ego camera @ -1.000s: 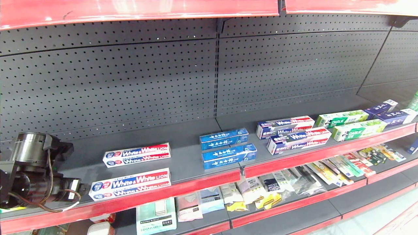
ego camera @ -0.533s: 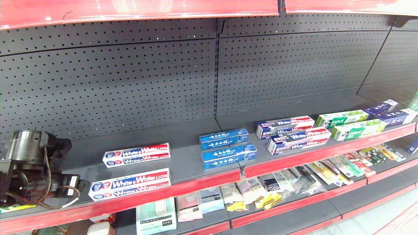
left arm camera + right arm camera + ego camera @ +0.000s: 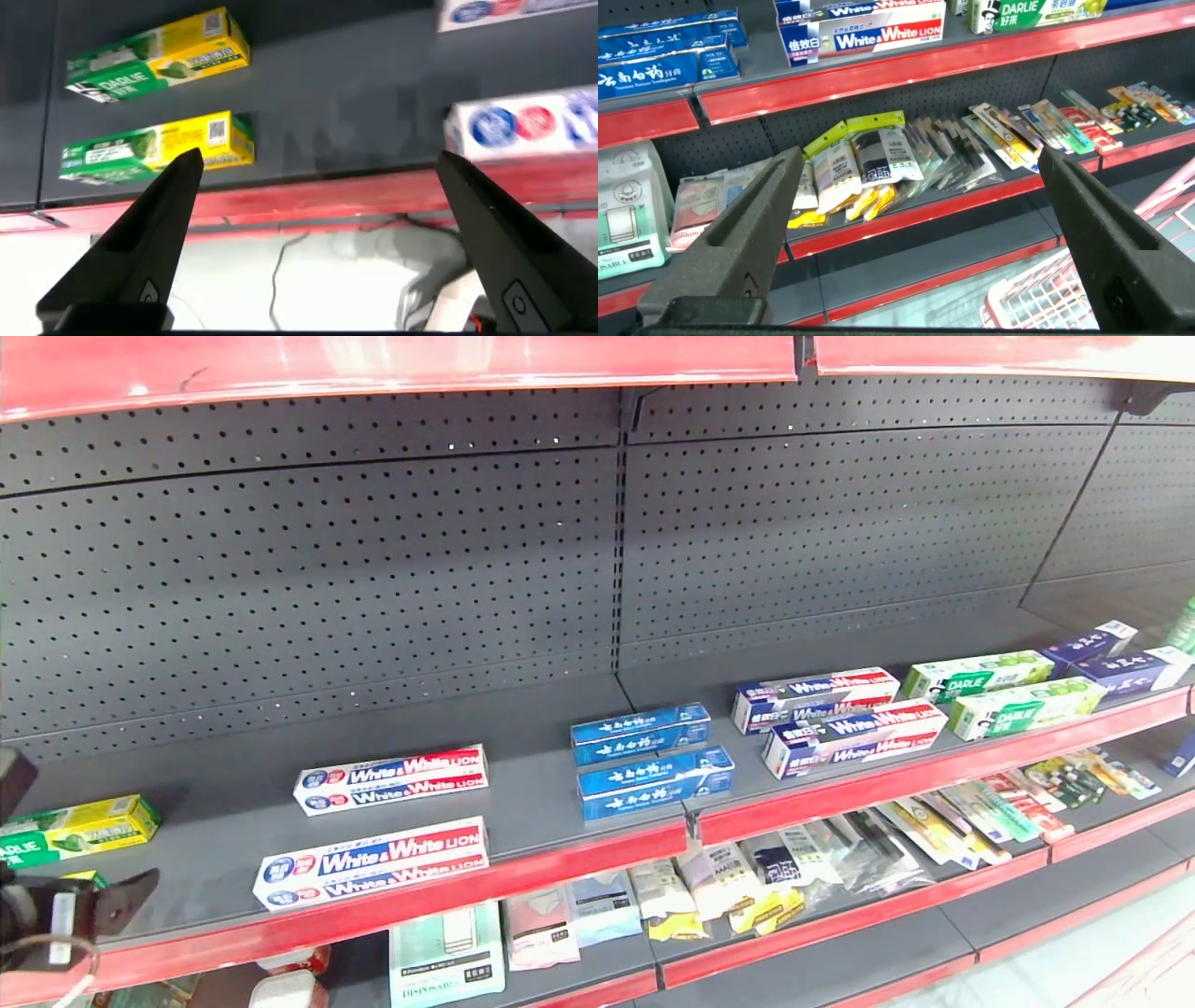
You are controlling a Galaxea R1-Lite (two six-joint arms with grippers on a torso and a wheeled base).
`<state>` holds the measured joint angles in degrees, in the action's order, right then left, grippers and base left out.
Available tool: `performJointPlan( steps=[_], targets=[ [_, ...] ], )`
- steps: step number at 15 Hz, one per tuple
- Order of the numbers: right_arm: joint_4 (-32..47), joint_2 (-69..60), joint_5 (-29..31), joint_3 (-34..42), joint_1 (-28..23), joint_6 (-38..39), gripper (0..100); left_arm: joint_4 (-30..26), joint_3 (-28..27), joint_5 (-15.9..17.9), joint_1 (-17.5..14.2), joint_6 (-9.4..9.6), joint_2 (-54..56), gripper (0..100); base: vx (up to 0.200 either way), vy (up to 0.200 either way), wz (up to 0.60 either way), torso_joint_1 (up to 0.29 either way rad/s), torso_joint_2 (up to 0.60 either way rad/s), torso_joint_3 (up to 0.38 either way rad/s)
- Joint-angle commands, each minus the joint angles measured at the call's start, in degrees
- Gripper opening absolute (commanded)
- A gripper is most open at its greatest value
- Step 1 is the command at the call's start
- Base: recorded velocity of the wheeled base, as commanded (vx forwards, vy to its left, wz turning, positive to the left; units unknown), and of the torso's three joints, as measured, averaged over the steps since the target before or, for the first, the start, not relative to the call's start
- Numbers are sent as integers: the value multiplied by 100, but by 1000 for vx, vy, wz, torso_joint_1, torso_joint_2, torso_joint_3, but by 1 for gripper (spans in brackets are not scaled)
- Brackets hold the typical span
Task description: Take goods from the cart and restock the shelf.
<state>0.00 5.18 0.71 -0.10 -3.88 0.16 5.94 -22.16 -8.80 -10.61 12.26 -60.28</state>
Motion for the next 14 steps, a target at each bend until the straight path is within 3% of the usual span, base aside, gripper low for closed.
performJointPlan(
  steps=[1,3,5,7,8,10,12,14],
  targets=[
    [0,9,0,1,1,2,100,-822,1135,581,384,154,3682,100,0,0,0,0,0,0],
    [0,9,0,1,10,2,100,-1455,1214,1117,665,110,4938,100,0,0,0,0,0,0],
    [9,9,0,1,1,2,100,-2018,1381,1161,727,-163,5633,100,0,0,0,0,0,0],
    [0,9,0,1,1,2,100,-1437,1706,898,727,-954,5598,100,0,0,0,0,0,0],
    [0,9,0,1,1,2,100,-1253,1777,819,727,-1218,5580,100,0,0,0,0,0,0],
    [9,9,0,1,1,2,100,-1253,1777,863,744,-1244,5580,100,0,0,0,0,0,0],
    [0,9,0,10,1,2,100,-1130,1865,986,1061,-1314,6028,100,0,0,0,0,0,0],
    [9,9,0,1,1,2,100,-515,2216,608,1052,-1279,6028,100,0,0,0,0,0,0]
  ],
)
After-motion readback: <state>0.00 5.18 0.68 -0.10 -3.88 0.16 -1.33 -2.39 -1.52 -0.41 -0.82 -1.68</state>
